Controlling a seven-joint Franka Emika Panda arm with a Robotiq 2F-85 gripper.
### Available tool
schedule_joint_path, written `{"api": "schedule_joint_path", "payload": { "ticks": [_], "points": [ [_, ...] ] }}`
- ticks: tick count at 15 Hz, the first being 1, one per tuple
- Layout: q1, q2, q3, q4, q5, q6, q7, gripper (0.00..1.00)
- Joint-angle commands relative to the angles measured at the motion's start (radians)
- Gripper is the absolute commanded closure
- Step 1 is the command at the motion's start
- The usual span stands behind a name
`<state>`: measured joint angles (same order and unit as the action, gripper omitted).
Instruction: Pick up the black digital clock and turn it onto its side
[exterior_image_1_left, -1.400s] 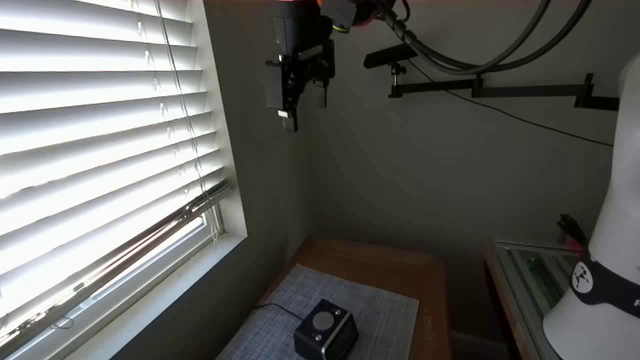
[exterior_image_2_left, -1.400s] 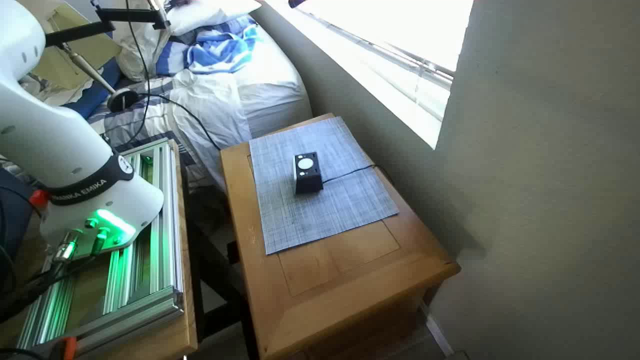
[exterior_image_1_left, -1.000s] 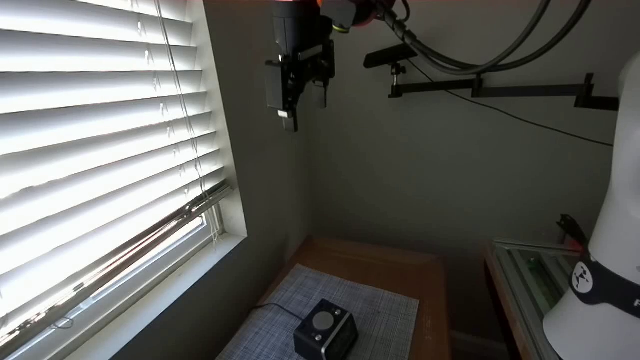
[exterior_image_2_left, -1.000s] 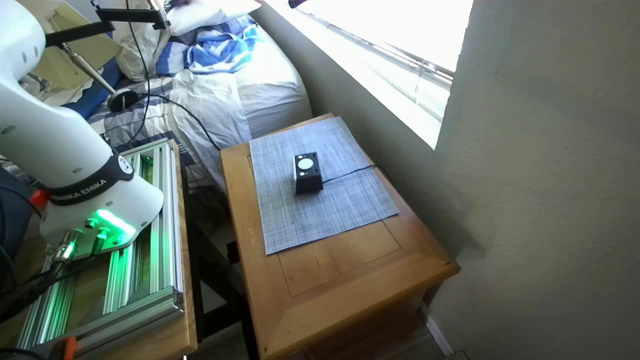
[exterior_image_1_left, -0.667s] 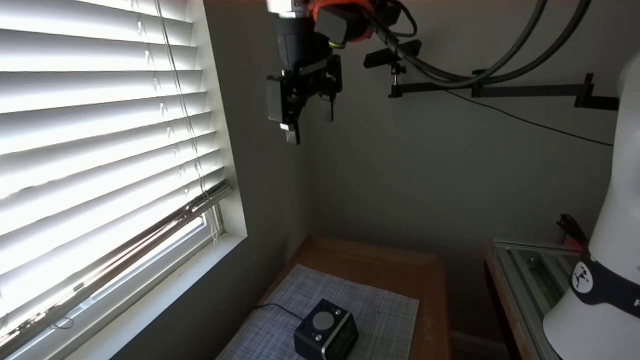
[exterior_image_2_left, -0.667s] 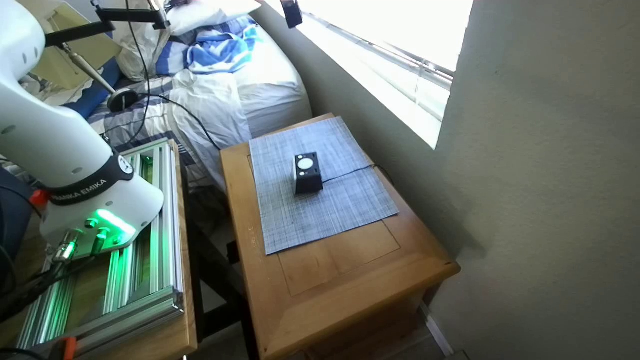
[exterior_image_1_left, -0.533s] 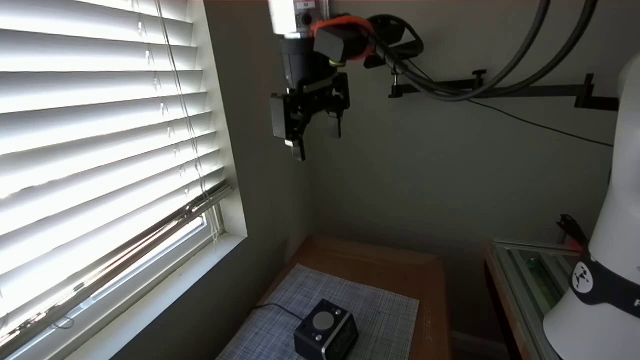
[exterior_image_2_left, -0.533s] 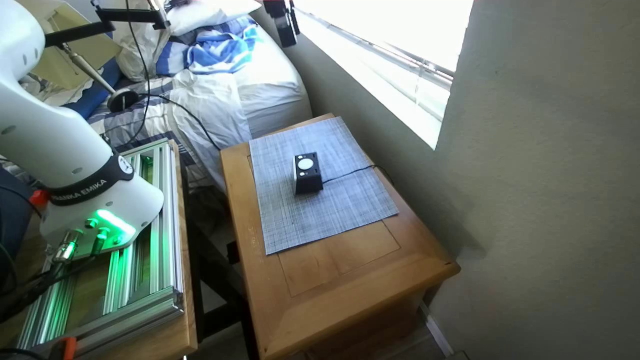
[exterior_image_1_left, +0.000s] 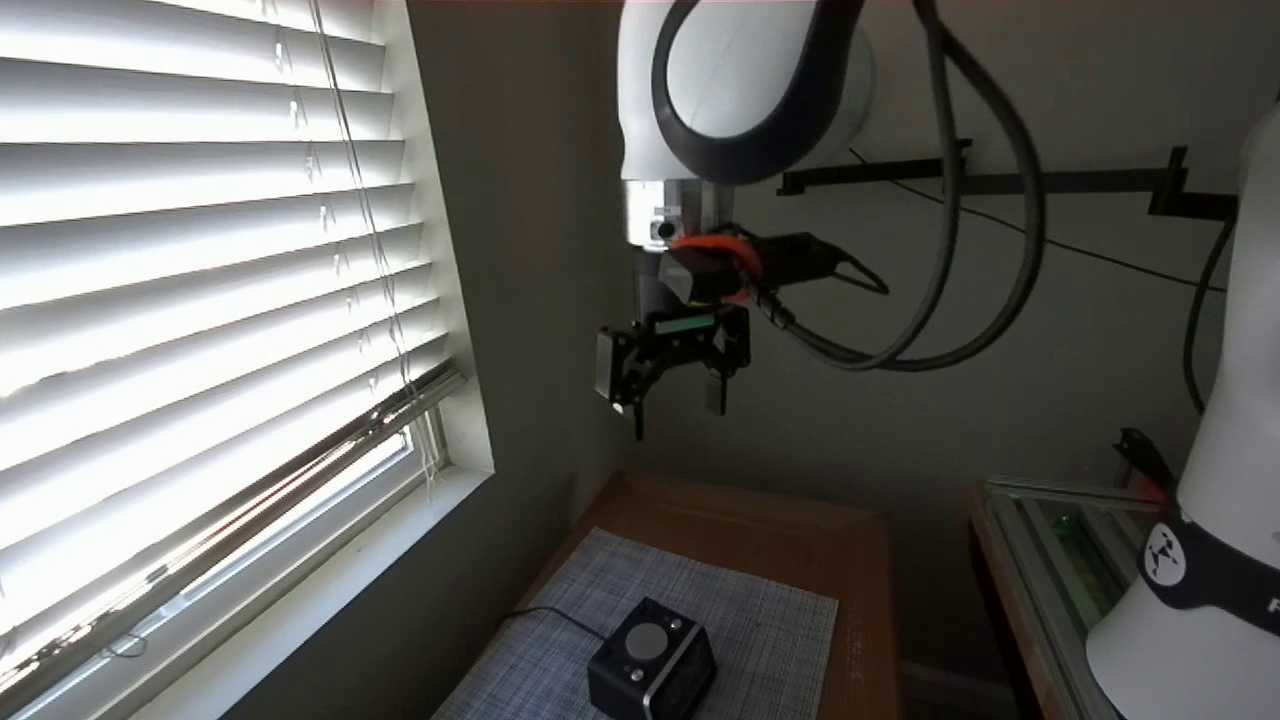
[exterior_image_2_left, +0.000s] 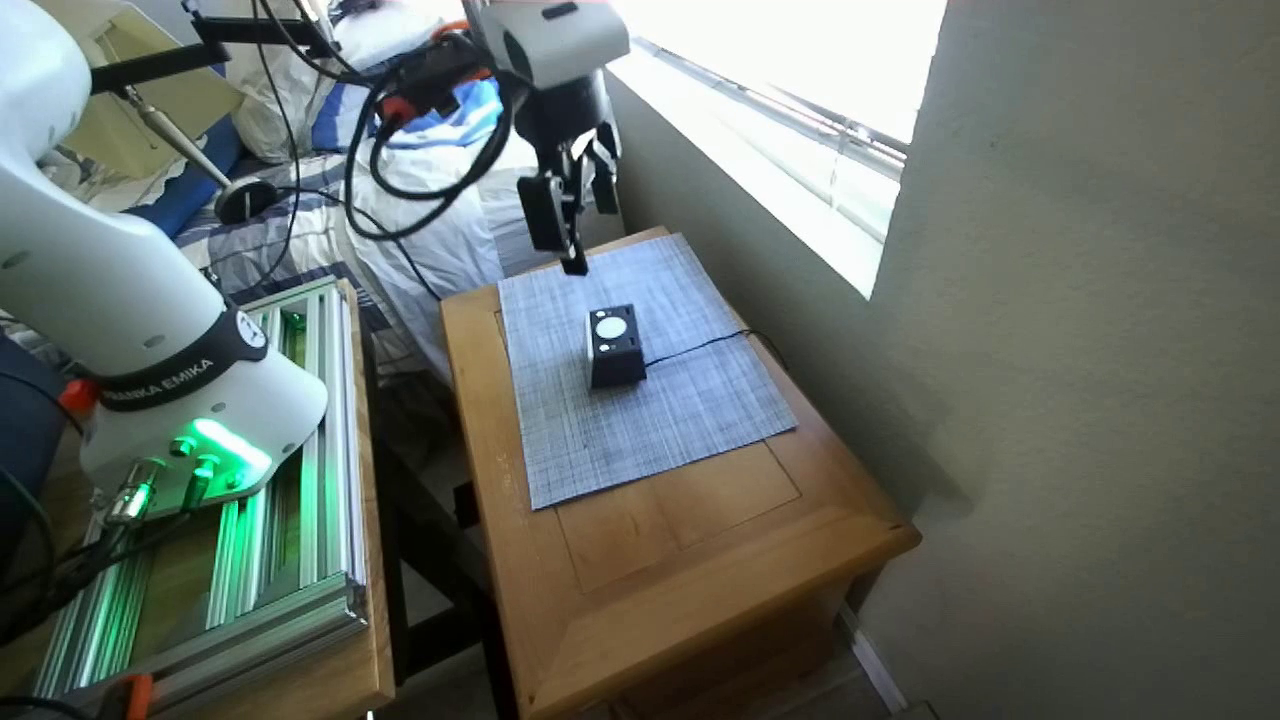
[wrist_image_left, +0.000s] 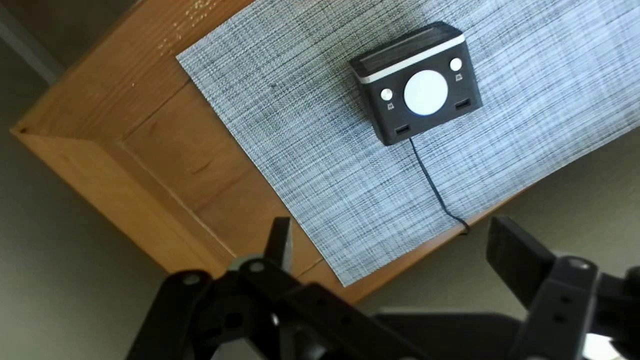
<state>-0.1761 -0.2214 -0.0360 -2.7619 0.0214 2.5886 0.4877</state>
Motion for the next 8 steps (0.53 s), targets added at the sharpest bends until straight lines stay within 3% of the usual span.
{"api": "schedule_joint_path", "payload": {
  "ticks": [1, 3, 4, 8],
  "points": [
    [0.008, 0.139, -0.095, 0.001, 0.203, 0.108, -0.090, 0.00],
    [0.066, 0.175, -0.167, 0.021, 0.366, 0.083, -0.178, 0.00],
    [0.010, 0.128, -0.107, -0.001, 0.239, 0.071, -0.105, 0.00],
    [0.033, 0.165, -0.141, 0.011, 0.327, 0.071, -0.157, 0.00]
  ]
}}
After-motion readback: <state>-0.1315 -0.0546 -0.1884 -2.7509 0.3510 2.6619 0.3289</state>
